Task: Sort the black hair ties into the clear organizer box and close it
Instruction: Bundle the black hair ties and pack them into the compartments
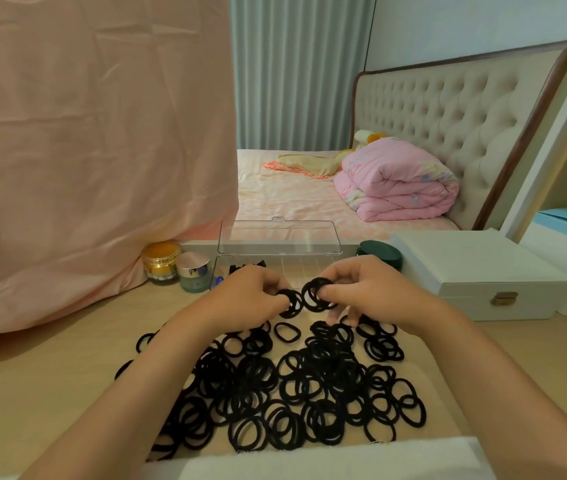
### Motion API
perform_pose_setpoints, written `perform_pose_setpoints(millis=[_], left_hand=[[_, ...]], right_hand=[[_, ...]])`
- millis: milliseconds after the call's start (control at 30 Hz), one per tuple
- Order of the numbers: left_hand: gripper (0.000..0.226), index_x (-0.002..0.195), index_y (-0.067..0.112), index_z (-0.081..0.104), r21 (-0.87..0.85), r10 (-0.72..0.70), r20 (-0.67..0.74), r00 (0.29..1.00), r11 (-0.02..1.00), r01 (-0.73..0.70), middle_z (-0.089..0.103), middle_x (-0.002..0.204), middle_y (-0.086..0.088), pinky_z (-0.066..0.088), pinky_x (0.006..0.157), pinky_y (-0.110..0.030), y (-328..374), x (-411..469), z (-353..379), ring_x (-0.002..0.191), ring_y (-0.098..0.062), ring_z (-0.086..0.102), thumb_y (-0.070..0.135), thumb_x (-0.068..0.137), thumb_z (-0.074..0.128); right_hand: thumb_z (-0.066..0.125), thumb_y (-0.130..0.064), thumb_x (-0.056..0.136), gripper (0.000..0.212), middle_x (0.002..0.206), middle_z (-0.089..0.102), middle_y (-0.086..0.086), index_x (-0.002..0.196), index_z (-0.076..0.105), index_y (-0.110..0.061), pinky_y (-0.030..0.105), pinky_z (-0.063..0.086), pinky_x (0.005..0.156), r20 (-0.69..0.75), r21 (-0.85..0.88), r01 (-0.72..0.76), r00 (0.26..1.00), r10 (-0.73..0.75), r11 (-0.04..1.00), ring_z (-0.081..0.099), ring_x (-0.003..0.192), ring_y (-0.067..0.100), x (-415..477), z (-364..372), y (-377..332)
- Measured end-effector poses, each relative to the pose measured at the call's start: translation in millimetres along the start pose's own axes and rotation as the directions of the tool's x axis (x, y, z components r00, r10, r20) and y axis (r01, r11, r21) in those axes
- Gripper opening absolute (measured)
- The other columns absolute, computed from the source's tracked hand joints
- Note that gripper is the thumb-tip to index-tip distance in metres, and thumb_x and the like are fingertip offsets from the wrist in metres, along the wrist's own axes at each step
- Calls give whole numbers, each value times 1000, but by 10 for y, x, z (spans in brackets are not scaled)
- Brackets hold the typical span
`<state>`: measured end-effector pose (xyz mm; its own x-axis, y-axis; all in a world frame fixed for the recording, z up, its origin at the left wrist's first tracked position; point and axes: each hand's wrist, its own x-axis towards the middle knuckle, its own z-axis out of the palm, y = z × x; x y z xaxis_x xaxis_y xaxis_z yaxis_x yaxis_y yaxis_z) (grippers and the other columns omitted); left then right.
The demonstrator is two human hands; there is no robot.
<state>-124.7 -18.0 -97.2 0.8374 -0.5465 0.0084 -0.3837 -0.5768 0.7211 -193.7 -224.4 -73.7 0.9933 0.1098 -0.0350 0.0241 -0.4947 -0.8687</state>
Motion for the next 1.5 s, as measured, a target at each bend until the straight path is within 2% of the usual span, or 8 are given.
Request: perform_pose_setpoints(millis=[333, 500, 700, 1000, 1133, 1233, 1367, 1500], left_hand=[[32, 101, 17, 74, -220, -63, 64, 996, 973, 76, 78, 90, -1, 63, 76, -33, -13, 24, 57, 84, -15, 76, 45, 87, 73], [14, 98, 20, 76, -427, -81, 167, 983, 892, 146, 78, 90, -9, 59, 91, -39, -11, -4, 22, 86, -23, 75, 31, 90, 73], [24, 95, 10, 74, -624, -26, 267, 963, 757, 194, 71, 100, -13, 59, 85, -40, 1, -32, -27, 93, -25, 73, 30, 99, 60], [13, 101, 4, 73, -402, -58, 198, 978, 906, 136, 76, 92, -12, 61, 74, -31, -42, -43, -41, 85, -19, 75, 11, 90, 72], [11, 101, 7, 73, -318, -103, 134, 986, 938, 141, 77, 94, -10, 62, 74, -30, -62, -14, -77, 78, -14, 74, 12, 94, 66], [8, 96, 12, 72, -229, -121, 105, 987, 963, 142, 76, 90, -6, 61, 70, -26, -69, -7, -105, 77, -13, 75, 17, 94, 66], [10, 89, 17, 72, -130, -149, 126, 981, 978, 165, 78, 91, -9, 63, 79, -35, -88, 6, -99, 85, -23, 76, 25, 93, 68], [14, 89, 14, 71, -62, -167, 139, 976, 982, 177, 78, 88, -9, 63, 80, -35, -78, 1, -77, 80, -23, 76, 28, 92, 69]], right_hand=[[65, -7, 95, 11, 87, 76, 6, 98, 76, -5, 22, 45, 44, 139, 224, -3, 990, -29, 975, 72, 69, 24, -39, 91, -127], [71, -8, 92, 10, 88, 78, 11, 102, 71, -7, 23, 51, 43, -3, 95, -37, 999, 38, 995, 73, 64, 23, -27, 214, -141], [74, -10, 89, 21, 77, 74, 9, 106, 63, -15, 28, 54, 45, -171, 18, -81, 982, 83, 997, 72, 59, 26, 46, 290, -79], [74, -10, 90, 37, 88, 78, 9, 124, 65, -21, 27, 59, 55, 41, 80, -62, 997, 59, 995, 76, 75, 23, 14, 195, -23], [75, -21, 90, 27, 87, 77, 4, 116, 69, -26, 37, 62, 59, 39, -270, -64, 996, 77, 961, 76, 72, 22, -22, 27, -15], [72, -28, 92, 15, 93, 72, -8, 105, 75, -24, 21, 57, 62, -38, -611, -106, 994, 106, 784, 69, 69, 7, -16, 2, 17], [69, -47, 89, 34, 105, 72, -1, 112, 72, -22, 35, 59, 88, 50, -727, -177, 950, 308, 664, 67, 94, 13, -1, 178, 43], [74, -38, 87, 48, 121, 64, -2, 132, 61, -27, 35, 57, 92, 64, -789, -121, 959, 277, 603, 63, 106, 16, 26, 384, 23]])
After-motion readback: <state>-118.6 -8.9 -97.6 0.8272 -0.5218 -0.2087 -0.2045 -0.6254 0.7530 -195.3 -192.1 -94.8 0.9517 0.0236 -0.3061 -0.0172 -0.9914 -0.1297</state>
